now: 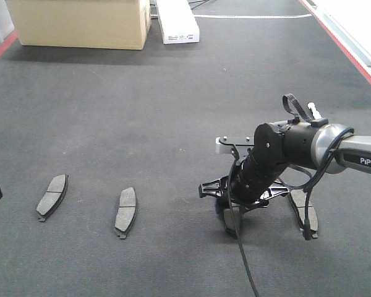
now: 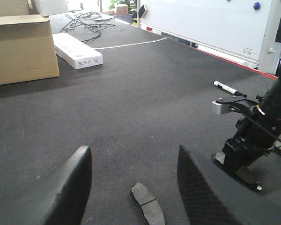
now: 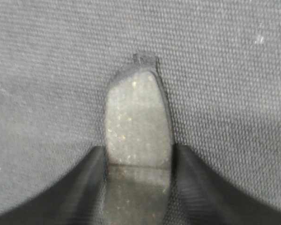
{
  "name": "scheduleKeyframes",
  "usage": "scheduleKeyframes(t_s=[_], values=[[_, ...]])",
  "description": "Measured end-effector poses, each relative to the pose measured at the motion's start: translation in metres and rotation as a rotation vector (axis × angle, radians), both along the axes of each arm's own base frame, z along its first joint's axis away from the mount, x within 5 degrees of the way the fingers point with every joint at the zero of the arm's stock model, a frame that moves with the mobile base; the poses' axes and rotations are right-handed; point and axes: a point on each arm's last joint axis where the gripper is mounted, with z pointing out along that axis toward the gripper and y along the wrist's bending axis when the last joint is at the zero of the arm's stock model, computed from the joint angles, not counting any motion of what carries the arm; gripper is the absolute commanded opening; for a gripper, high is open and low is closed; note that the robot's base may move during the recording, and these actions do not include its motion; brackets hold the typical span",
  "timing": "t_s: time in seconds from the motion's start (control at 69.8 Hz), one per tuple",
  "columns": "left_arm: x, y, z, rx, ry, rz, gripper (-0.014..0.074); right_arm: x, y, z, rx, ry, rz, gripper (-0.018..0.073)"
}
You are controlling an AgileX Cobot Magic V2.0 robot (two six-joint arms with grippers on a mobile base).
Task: Move and align brake pads A on conveyor
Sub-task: 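Lower the right gripper's brake pad onto the belt beside the other pad, then open the right gripper, release the pad and lift away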
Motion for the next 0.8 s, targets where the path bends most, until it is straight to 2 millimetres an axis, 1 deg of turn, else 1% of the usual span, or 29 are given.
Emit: scheduleKeyframes(t_s=[0.1,0.215,0.301,0.444,0.616,0.702,0.802], values=[[0.0,0.0,0.0,0.0,0.0,0.0,0.0409,0.0,0.001,0.001,0.004,-0.003,0.001,0.0603],[0.0,0.0,0.0,0.0,0.0,0.0,0.0409,0.0,0.0,0.003,-0.012,-0.015,0.015,0.0594],[0.0,0.0,0.0,0.0,0.0,0.0,0.0409,-0.001,-0.003,0.011,-0.032,-0.039,0.035,0.0577],[0.0,0.0,0.0,0.0,0.0,0.0,0.0409,-0.006,-0.009,0.043,-0.059,-0.115,0.065,0.0552],[0.0,0.0,0.0,0.0,0.0,0.0,0.0409,-0.018,-0.022,0.089,-0.091,-0.247,0.056,0.0522],[0.0,0.0,0.0,0.0,0.0,0.0,0.0409,-0.032,-0.03,0.107,-0.088,-0.326,0.048,0.051],[0.0,0.0,0.0,0.0,0.0,0.0,0.0409,-0.055,-0.041,0.116,-0.073,-0.401,0.047,0.0503]])
